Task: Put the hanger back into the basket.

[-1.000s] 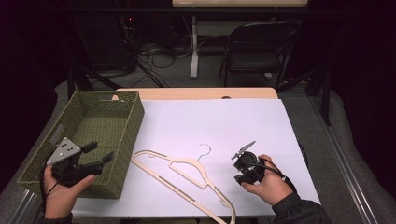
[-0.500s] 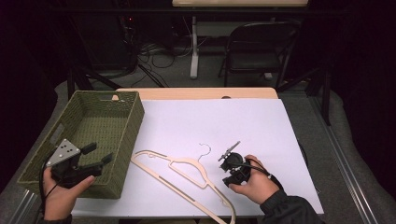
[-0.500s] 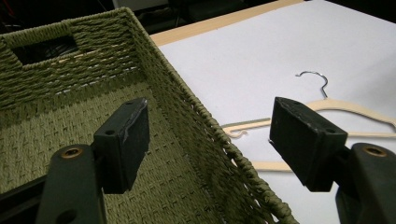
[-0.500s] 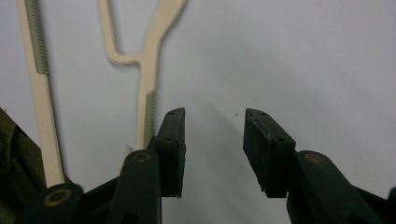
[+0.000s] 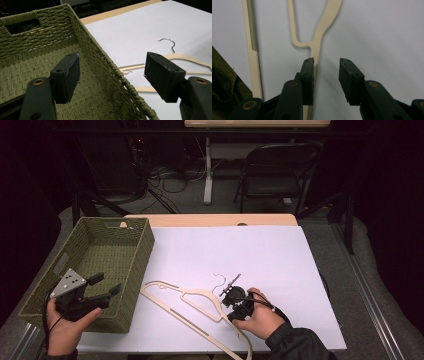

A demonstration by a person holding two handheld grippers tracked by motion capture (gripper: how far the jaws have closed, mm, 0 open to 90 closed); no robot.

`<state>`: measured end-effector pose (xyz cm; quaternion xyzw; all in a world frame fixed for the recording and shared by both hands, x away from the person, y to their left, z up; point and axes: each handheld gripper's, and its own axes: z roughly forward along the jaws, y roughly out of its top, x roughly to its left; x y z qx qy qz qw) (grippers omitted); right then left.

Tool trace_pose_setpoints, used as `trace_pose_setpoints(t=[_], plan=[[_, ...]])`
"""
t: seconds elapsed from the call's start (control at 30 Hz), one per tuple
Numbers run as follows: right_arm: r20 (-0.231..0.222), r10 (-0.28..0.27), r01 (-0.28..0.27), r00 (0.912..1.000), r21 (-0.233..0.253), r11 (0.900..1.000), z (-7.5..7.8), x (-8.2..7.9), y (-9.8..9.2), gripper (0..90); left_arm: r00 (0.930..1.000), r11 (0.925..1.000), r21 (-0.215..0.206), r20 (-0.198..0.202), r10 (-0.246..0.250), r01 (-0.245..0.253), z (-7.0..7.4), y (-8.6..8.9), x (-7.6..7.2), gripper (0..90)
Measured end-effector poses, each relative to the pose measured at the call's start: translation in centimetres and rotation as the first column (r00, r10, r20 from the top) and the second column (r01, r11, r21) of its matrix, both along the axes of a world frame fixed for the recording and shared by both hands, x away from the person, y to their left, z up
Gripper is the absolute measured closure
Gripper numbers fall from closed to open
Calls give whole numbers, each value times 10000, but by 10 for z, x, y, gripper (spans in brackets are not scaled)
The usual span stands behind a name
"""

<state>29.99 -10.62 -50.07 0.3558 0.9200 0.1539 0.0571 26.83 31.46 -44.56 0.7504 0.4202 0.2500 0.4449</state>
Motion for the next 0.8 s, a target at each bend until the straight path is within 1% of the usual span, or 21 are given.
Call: trace_pose_setpoints(t=[0.03, 0.07, 0.1, 0.13, 0.17, 0.2, 0.23, 0.27, 0.3, 0.33, 0.37, 0.4, 0.5, 0.53, 0.57, 0.6, 0.63, 0.67, 0.7, 0.73, 0.8], plan=[[-99, -8, 5, 10000, -280, 9996, 1, 0, 1, 665, 10000, 10000, 1, -10, 7, -7, 0, 0, 0, 288], [-66, 26, -27, 10000, -148, 9999, -1, 0, 2, 672, 10000, 10000, 3, -22, 4, -4, 0, 0, 0, 288], [-183, 136, -137, 9997, -31, 9999, -2, 1, 2, 680, 10000, 10000, 11, -25, 3, -3, 0, 0, 0, 288], [-273, 131, -141, 9995, -380, 9992, -1, 1, 3, 688, 10000, 10000, 11, -25, 3, -3, 0, 0, 0, 288], [-273, 131, -141, 9995, -380, 9992, -1, 1, 3, 688, 10000, 10000, 19, -34, -4, 4, 0, 0, 0, 288], [-259, 135, -140, 9996, -220, 9997, -5, 1, 5, 694, 10000, 10000, 23, -47, -4, 4, -1, 0, 0, 289], [-259, 135, -140, 9996, -220, 9997, -5, 1, 5, 694, 10000, 10000, 23, -47, -4, 4, -1, 0, 0, 288], [-468, 165, -189, 9988, -516, 9985, -6, 2, 6, 695, 10000, 10000, 26, -52, -13, 13, -1, 0, 0, 288], [-468, 165, -189, 9988, -516, 9985, -6, 2, 6, 695, 10000, 10000, 26, -52, -13, 13, -1, 0, 0, 289], [-414, 221, -233, 9989, -286, 9993, -11, 1, 6, 696, 10000, 10000, 28, -52, -15, 15, -1, 0, 0, 288], [-414, 221, -233, 9989, -286, 9993, -11, 1, 6, 696, 10000, 10000, 28, -50, -13, 13, -1, 0, 0, 288], [-638, 198, -227, 9978, -456, 9987, -11, 1, 7, 699, 10000, 10000, 26, -52, -1, 1, -1, 0, 1, 289], [-536, 240, -260, 9983, -363, 9990, -15, -1, 8, 700, 10000, 10000, 28, -60, -3, 3, -1, 0, 1, 289], [-536, 240, -260, 9983, -363, 9990, -15, -1, 8, 700, 10000, 10000, 35, -61, -14, 14, -1, 0, 1, 289], [-599, 240, -256, 9979, -264, 9993, -17, -1, 9, 700, 10000, 10000, 38, -61, -18, 18, -1, 0, 1, 289], [-653, 240, -268, 9976, -417, 9988, -19, -1, 10, 701, 10000, 10000, 44, -68, -27, 27, -2, -1, 1, 289], [-653, 240, -268, 9976, -417, 9988, -19, -1, 10, 701, 10000, 10000, 44, -68, -27, 27, -2, -1, 1, 290], [-664, 293, -318, 9974, -368, 9988, -23, -1, 10, 700, 10000, 10000, 47, -62, -30, 30, -2, -1, 1, 290], [-670, 308, -335, 9973, -385, 9987, -24, -1, 11, 702, 10000, 10000, 39, -65, -31, 31, -2, -1, 1, 289], [-763, 279, -318, 9967, -517, 9982, -24, -1, 11, 702, 10000, 10000, 39, -65, -31, 31, -2, -1, 1, 290], [-736, 240, -276, 9970, -491, 9984, -26, -1, 12, 707, 10000, 10000, 32, -64, -30, 30, -2, -1, 1, 290]])
